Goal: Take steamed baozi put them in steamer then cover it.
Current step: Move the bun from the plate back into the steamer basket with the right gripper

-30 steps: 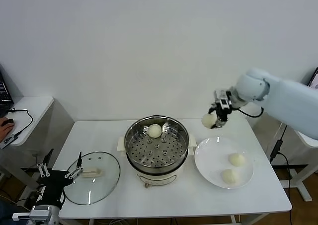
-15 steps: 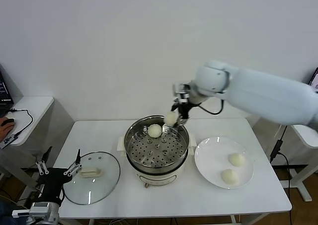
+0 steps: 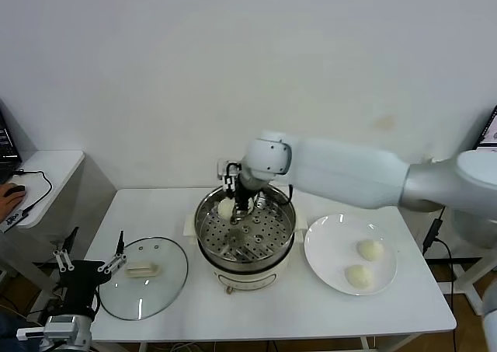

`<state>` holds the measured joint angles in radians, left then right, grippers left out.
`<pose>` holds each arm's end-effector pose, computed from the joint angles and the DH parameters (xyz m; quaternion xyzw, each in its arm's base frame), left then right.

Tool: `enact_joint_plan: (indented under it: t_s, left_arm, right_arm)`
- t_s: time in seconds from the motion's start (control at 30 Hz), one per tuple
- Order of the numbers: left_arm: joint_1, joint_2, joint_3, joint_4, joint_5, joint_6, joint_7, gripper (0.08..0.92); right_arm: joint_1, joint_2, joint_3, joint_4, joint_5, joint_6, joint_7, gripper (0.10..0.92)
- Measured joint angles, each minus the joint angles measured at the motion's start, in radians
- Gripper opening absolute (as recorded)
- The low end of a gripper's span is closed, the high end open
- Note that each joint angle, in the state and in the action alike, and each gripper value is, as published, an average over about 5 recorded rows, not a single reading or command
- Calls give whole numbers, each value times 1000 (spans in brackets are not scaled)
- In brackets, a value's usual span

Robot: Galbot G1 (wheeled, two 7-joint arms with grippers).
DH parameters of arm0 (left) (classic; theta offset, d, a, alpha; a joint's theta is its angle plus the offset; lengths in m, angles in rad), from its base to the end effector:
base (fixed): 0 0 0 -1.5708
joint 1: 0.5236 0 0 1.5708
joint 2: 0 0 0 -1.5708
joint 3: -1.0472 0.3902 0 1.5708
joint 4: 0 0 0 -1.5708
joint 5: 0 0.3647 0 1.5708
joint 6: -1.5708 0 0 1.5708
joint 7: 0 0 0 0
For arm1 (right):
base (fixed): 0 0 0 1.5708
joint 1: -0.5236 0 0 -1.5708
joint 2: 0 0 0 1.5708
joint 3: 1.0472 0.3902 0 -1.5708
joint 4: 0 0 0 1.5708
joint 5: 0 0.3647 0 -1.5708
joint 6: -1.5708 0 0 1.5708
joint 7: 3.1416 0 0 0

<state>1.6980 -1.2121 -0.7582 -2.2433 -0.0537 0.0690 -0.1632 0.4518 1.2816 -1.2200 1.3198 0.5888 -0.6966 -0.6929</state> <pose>0.1424 0.1193 -0.2710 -0.0677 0.9804 0.1844 0.0122 0.5543 0.1964 -0.1008 0.5346 -0.6031 0.5086 0.3029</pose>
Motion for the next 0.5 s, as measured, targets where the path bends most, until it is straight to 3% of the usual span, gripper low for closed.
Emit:
enact_joint_plan:
  t_s: [0.3,0.5]
  left_arm:
    - [5,-4,-2,0,0,-3,0,823]
    - [9,-6,-3,0,-1,-5,0,823]
  right_arm:
    - [-44,67,-3,-54,-14,-17,23,671]
    - [-48,73,-2,-64,-25,-22,21,783]
